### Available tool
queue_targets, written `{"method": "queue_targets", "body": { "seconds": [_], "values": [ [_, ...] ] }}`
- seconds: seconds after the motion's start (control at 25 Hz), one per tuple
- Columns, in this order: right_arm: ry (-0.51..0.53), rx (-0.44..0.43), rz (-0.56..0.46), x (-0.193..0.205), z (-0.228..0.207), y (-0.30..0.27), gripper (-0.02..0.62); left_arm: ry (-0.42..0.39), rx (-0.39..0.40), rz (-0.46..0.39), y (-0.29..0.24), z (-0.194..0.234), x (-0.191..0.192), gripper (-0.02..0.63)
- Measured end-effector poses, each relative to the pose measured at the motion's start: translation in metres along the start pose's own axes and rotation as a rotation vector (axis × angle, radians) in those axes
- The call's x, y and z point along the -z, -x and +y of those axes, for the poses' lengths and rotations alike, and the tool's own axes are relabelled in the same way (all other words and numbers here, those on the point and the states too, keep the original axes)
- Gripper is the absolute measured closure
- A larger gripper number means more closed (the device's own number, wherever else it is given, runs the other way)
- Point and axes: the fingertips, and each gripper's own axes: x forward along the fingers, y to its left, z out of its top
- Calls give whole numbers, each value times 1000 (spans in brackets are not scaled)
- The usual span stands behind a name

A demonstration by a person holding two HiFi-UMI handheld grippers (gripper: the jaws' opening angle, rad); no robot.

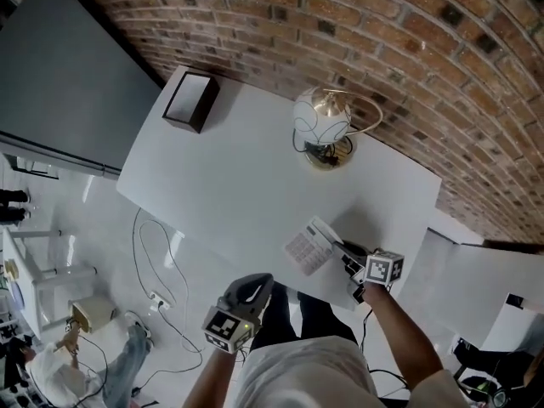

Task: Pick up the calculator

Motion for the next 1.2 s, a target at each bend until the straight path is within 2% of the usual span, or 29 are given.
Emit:
{"method": "queue_targets", "body": {
  "seconds": [0.4,0.72,0.92,1.2],
  "values": [
    [-98,75,-252,-4,60,69,526,-29,124,-2,34,3,-3,592],
    [-189,103,-408,18,95,132,526,-58,202,-5,51,-15,-7,592],
    [-202,110,-469,32,109,167,526,-50,211,-10,58,-29,-6,592],
    [-237,142,-501,57,109,218,526,-39,205,-26,63,-70,2,592]
  ]
}}
